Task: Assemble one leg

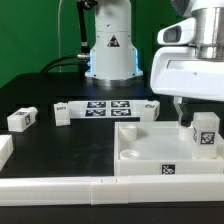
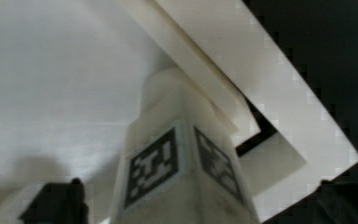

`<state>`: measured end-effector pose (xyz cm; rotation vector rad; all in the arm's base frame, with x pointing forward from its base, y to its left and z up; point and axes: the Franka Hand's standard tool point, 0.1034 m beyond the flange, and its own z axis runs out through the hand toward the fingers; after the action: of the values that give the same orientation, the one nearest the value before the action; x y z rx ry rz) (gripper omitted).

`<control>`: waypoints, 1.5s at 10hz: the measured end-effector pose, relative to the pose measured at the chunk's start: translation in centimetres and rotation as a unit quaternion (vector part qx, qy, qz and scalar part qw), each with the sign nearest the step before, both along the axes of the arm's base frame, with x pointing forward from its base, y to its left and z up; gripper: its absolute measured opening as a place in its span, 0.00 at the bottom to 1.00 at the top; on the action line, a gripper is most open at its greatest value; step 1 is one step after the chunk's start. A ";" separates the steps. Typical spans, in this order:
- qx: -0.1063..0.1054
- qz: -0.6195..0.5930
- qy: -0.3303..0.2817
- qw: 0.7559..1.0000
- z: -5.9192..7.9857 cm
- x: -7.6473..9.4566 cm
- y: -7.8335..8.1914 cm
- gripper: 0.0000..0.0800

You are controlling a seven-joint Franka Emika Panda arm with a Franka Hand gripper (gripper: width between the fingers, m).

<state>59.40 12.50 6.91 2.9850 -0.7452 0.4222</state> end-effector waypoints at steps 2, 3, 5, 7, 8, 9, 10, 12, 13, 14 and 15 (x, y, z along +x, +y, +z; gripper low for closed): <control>-0.040 0.124 0.011 0.991 0.0 0.1 -0.2 0.81; -0.048 0.146 0.013 0.988 0.0 0.1 -0.3 0.81; -0.048 0.144 0.014 0.988 -0.1 0.1 -0.3 0.67; -0.048 0.144 0.014 0.988 -0.1 0.1 -0.3 0.50; -0.045 0.135 0.013 0.990 -0.1 0.1 -0.3 0.37; -0.043 0.126 0.012 0.991 -0.1 0.1 -0.3 0.37; -0.043 0.126 0.012 0.991 -0.1 0.1 -0.3 0.37; -0.019 0.023 0.003 1.000 -0.2 0.0 -0.8 0.37; -0.014 -0.031 0.001 0.999 -0.2 0.0 -1.6 0.37; -0.011 -0.081 0.002 0.997 -0.2 -0.2 -2.4 0.37; -0.011 -0.125 0.003 0.992 -0.2 -0.4 -3.2 0.37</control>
Offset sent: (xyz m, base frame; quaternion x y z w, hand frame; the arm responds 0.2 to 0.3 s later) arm 0.0000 0.0000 0.0000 0.0000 0.0000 -0.0899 0.9960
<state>59.05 9.27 6.71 2.8188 -1.0896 0.4050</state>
